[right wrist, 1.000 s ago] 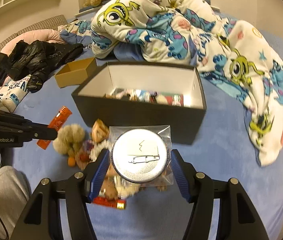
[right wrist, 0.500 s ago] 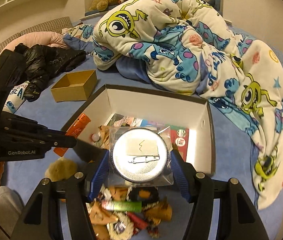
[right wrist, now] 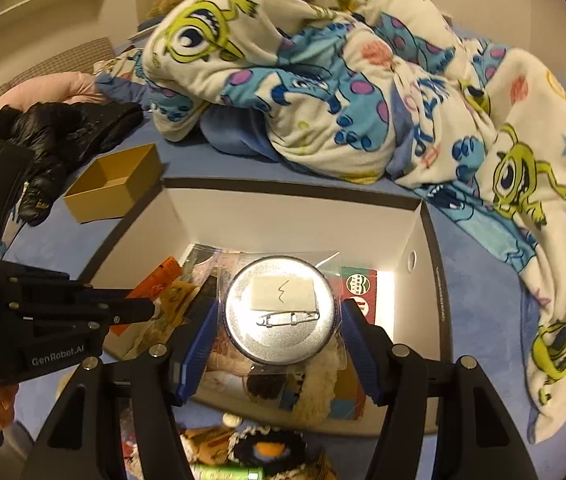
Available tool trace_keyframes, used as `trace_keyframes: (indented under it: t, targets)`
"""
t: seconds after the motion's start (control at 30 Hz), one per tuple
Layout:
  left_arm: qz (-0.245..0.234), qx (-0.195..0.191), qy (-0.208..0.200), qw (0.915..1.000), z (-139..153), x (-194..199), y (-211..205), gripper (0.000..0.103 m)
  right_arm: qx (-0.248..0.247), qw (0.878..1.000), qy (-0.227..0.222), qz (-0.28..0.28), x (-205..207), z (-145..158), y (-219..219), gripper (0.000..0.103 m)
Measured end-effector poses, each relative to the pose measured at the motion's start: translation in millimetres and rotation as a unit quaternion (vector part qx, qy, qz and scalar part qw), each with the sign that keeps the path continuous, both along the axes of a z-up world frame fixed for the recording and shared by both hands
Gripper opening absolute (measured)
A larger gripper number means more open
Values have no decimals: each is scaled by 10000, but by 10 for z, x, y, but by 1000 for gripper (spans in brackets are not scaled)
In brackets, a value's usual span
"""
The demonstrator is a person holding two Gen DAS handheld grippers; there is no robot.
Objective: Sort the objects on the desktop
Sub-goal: 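Lower the orange tube into the shoebox and open the left tool while the right tool releases the tin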
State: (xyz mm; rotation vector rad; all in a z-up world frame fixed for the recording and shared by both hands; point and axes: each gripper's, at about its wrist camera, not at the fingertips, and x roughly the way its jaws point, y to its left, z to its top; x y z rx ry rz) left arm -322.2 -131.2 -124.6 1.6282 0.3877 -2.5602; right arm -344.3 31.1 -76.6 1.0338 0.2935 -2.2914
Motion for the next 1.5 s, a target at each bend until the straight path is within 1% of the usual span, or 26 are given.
trace_keyframes:
  t: [0.3, 0.83, 0.93, 1.0, 1.07, 1.13, 1.4, 1.5]
  targets:
    - [1, -50, -192, 9998, -248, -169, 3, 11, 119, 9996, -242, -86, -175, -312, -53, 63]
    - [108, -182, -322, 9993, -405, -224, 10, 11, 280, 9990, -319, -148, -221, -502, -116, 65]
    - [169, -172, -303, 9993, -387, -217, -6, 12, 363, 9986, -339, -173, -223, -525, -120, 65]
    - [164, -234, -290, 9992, -359, -209, 2, 16, 398, 9984, -356, -179, -213, -536, -122, 65]
    - [168, -315, -255, 9990, -309, -189, 16, 27, 388, 9984, -362, -194, -209, -525, -109, 65]
    - [184, -327, -190, 9991, -243, -165, 22, 31, 386, 9984, -348, -202, -198, -504, -93, 65]
    - [174, -333, -102, 9992, -58, -67, 38, 33, 427, 9985, -272, -231, -140, -371, -74, 65]
    - [171, -318, -107, 9993, -17, -22, 34, 33, 428, 9981, -364, -242, -144, -356, -89, 67]
